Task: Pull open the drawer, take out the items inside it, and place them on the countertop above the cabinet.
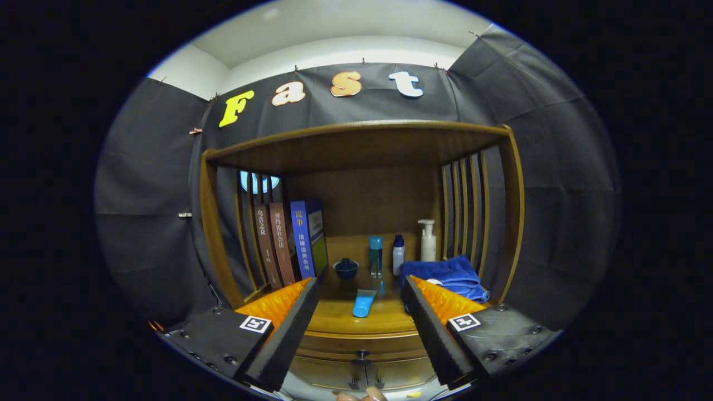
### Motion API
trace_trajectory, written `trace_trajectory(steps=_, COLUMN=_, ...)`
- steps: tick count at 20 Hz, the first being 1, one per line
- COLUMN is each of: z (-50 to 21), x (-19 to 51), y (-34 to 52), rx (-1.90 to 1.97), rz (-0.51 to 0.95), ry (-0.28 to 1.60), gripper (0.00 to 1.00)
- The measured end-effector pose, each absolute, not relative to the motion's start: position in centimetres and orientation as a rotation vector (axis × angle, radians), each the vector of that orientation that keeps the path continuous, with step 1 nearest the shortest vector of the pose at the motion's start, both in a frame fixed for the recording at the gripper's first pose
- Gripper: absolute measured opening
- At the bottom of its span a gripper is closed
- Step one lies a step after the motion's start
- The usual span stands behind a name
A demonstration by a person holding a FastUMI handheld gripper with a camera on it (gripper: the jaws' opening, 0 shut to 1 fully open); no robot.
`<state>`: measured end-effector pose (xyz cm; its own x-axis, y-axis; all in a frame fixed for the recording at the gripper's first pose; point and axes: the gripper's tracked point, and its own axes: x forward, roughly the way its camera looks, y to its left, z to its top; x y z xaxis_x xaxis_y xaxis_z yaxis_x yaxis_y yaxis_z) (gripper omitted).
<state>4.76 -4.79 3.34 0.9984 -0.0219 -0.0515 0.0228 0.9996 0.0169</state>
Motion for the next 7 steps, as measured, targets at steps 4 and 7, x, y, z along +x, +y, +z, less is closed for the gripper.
trace_trajectory(steps=4, z=4.69, x=3.79, y=-4.75, rx=0.016, rz=-0.014, ry=0.016, gripper=1.00)
trace_trajectory(steps=7, z=4.28, x=3.44, y=-4.82, rx=0.004, rz=-0.016, ry=0.028, gripper=1.00)
